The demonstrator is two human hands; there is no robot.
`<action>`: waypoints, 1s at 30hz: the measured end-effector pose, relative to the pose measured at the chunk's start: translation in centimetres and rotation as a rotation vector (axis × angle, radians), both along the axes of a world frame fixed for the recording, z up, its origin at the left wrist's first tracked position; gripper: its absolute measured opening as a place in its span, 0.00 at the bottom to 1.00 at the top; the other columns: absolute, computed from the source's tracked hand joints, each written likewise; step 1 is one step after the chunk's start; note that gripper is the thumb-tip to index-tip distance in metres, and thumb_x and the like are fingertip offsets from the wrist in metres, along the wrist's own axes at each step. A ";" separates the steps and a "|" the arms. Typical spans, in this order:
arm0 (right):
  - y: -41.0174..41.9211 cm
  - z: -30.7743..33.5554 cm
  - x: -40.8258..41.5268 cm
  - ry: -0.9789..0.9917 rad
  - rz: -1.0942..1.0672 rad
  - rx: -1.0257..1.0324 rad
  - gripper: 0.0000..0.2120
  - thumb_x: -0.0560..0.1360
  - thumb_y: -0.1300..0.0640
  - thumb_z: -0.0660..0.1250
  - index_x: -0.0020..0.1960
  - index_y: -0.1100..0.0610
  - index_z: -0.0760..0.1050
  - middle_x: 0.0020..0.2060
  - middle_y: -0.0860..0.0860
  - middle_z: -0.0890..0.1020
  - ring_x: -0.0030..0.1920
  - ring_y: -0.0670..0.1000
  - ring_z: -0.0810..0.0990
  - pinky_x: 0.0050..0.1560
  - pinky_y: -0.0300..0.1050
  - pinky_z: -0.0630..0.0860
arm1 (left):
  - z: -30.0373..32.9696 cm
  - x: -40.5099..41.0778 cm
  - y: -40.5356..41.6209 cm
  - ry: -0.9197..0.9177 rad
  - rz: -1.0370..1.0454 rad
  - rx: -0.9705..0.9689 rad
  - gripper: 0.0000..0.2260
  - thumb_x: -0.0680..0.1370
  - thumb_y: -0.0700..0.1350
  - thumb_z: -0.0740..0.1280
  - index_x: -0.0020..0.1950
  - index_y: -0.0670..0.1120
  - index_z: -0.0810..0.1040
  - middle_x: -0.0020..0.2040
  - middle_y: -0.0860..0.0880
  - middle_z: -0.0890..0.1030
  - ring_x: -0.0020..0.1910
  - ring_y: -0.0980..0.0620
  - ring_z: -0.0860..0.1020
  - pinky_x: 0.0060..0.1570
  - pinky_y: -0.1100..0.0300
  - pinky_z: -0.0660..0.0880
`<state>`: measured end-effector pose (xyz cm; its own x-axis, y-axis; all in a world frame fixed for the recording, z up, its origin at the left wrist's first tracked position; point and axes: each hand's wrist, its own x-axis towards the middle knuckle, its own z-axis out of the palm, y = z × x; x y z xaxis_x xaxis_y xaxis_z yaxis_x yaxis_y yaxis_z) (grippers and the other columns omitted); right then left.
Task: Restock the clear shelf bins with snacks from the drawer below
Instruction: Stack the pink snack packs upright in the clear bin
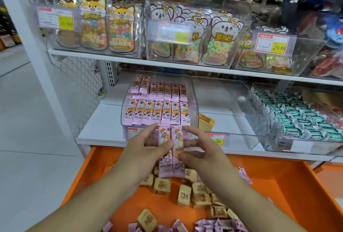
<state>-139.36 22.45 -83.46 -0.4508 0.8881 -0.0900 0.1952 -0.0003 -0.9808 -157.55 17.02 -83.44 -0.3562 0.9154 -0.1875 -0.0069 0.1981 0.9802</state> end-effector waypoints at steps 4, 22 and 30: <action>-0.1 0.0 -0.5 0.003 -0.034 0.134 0.16 0.78 0.57 0.75 0.57 0.38 0.77 0.51 0.45 0.80 0.45 0.50 0.86 0.40 0.43 0.80 | 0.3 -0.2 -0.1 0.137 0.071 0.043 0.21 0.73 0.58 0.78 0.63 0.64 0.74 0.52 0.57 0.83 0.52 0.59 0.81 0.45 0.61 0.74; 1.1 1.0 -2.7 0.039 -0.051 0.057 0.22 0.75 0.66 0.76 0.60 0.43 0.79 0.45 0.44 0.86 0.48 0.44 0.87 0.46 0.38 0.81 | 2.4 -3.4 0.4 0.594 -0.208 0.156 0.32 0.71 0.50 0.81 0.70 0.68 0.72 0.60 0.66 0.79 0.58 0.67 0.79 0.58 0.65 0.80; 8.0 3.2 -7.6 -0.011 -0.130 0.220 0.17 0.77 0.64 0.74 0.60 0.46 0.79 0.54 0.45 0.80 0.43 0.37 0.83 0.32 0.27 0.72 | 4.1 -7.7 7.5 0.937 -0.065 0.226 0.29 0.72 0.60 0.78 0.71 0.67 0.75 0.68 0.63 0.79 0.67 0.61 0.76 0.63 0.62 0.72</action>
